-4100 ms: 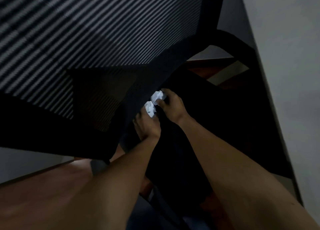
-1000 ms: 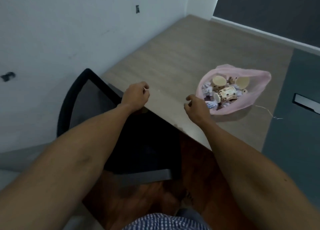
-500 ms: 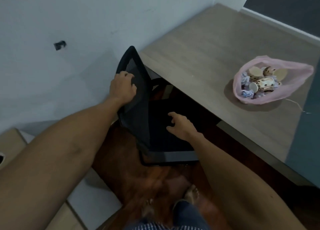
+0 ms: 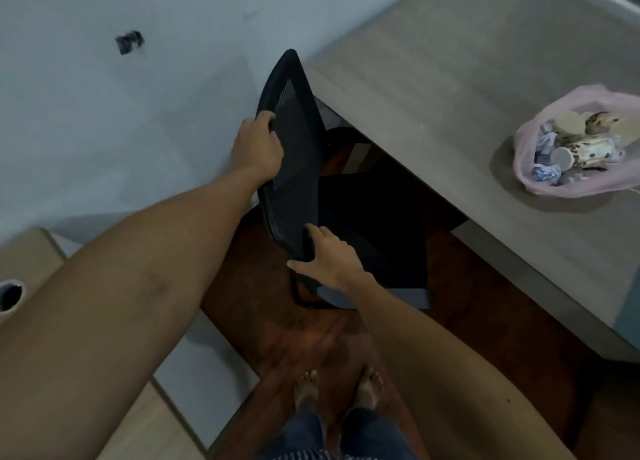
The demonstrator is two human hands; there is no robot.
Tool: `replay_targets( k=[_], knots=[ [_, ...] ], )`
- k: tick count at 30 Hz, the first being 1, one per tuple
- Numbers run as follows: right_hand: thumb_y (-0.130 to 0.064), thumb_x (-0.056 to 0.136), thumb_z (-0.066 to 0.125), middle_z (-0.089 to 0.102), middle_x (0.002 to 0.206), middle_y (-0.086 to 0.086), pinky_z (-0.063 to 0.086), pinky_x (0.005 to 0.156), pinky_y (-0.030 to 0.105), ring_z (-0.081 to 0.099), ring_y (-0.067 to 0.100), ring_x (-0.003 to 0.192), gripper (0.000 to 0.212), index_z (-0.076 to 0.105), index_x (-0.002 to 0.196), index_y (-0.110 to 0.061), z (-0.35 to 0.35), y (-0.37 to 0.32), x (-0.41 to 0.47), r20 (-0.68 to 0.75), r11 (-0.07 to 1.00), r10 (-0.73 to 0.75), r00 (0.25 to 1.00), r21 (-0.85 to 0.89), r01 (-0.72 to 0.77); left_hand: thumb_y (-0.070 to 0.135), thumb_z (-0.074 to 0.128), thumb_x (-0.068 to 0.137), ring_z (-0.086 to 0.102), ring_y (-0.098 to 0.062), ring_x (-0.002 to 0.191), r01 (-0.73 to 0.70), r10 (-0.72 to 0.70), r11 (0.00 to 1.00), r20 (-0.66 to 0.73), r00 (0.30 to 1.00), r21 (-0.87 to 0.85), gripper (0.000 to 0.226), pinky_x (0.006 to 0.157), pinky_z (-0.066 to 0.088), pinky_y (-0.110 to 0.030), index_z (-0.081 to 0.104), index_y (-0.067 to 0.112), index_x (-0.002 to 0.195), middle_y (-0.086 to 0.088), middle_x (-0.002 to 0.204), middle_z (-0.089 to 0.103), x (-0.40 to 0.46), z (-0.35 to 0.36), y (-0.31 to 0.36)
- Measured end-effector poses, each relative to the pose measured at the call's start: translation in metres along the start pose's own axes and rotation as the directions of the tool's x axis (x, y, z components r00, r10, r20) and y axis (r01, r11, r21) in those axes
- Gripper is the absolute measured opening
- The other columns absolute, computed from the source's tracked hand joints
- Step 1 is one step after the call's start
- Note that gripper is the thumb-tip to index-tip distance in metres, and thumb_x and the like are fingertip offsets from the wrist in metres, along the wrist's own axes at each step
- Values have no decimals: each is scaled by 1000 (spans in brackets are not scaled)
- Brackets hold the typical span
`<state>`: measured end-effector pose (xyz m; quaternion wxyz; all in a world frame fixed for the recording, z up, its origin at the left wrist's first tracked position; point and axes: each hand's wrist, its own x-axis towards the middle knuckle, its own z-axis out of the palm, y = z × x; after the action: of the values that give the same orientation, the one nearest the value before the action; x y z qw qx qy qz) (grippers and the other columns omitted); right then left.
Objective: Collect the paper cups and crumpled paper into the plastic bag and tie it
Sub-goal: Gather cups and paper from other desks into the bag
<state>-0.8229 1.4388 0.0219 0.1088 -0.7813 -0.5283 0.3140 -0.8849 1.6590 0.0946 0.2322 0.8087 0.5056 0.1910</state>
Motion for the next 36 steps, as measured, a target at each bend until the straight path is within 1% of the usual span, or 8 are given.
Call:
replay_targets(
  k=[7, 18, 23, 25, 28, 32, 34, 36],
  knots=[
    [-48, 93, 56, 54, 133, 8, 54, 84, 49, 64, 40, 102, 71, 32, 150, -12, 0, -6, -1, -11, 980, -107, 994, -171, 103, 9, 42, 100, 57, -25, 92, 50, -42, 992, 71, 997, -117, 42, 77, 43, -30, 47, 17, 141, -19, 122, 58, 2, 1, 3],
    [-45, 95, 50, 50, 145, 2, 48, 79, 40, 63, 35, 108, 72, 22, 159, -26, -24, 46, -58, 13, 960, -48, 999, -275, 49, 10, 43, 94, 59, -33, 93, 224, -179, 954, 221, 959, -199, 42, 78, 56, -45, 36, 28, 131, -17, 119, 53, -44, 11, 45],
    [-41, 96, 47, 52, 143, -7, 42, 59, 32, 66, 25, 91, 64, 28, 157, -38, -42, 98, -99, -52, 956, 31, 998, -288, -45, 12, 45, 98, 54, -27, 86, 274, -197, 922, 278, 940, -273, 40, 49, 41, -29, 33, 21, 135, -15, 113, 53, -76, 29, 83],
    [-38, 98, 50, 52, 137, -9, 44, 58, 33, 64, 23, 90, 54, 39, 151, -38, -50, 118, -114, -96, 960, 91, 991, -255, -113, 13, 47, 99, 56, -28, 86, 313, -218, 896, 301, 928, -316, 38, 40, 45, -30, 31, 23, 132, -14, 112, 52, -88, 35, 98],
    [-36, 97, 60, 54, 126, -4, 53, 71, 39, 62, 22, 93, 33, 61, 129, -27, -63, 145, -138, -223, 949, 227, 948, -166, -267, 16, 48, 98, 60, -33, 90, 363, -223, 849, 363, 905, -383, 31, 51, 62, -45, 29, 28, 120, -12, 114, 49, -104, 45, 122],
    [-23, 91, 71, 65, 107, 4, 60, 79, 47, 67, 27, 93, 23, 67, 113, -22, -72, 175, -163, -369, 837, 547, 751, 237, -493, 16, 55, 98, 57, -30, 90, 411, -226, 796, 413, 882, -444, 33, 56, 63, -46, 32, 25, 119, -6, 117, 41, -121, 64, 156],
    [-17, 89, 74, 68, 103, 4, 59, 79, 44, 67, 27, 94, 22, 68, 109, -21, -81, 186, -174, -417, 797, 599, 684, 393, -459, 18, 57, 97, 56, -27, 88, 398, -218, 803, 403, 889, -443, 33, 57, 64, -45, 34, 23, 120, -5, 115, 42, -123, 71, 166],
    [-14, 88, 77, 67, 100, 2, 54, 76, 36, 65, 21, 92, 23, 68, 109, -16, -90, 194, -190, -468, 830, 543, 697, 425, -361, 21, 57, 97, 59, -27, 87, 364, -211, 835, 371, 904, -413, 30, 60, 64, -44, 36, 22, 118, -10, 119, 46, -120, 76, 169]
  ],
)
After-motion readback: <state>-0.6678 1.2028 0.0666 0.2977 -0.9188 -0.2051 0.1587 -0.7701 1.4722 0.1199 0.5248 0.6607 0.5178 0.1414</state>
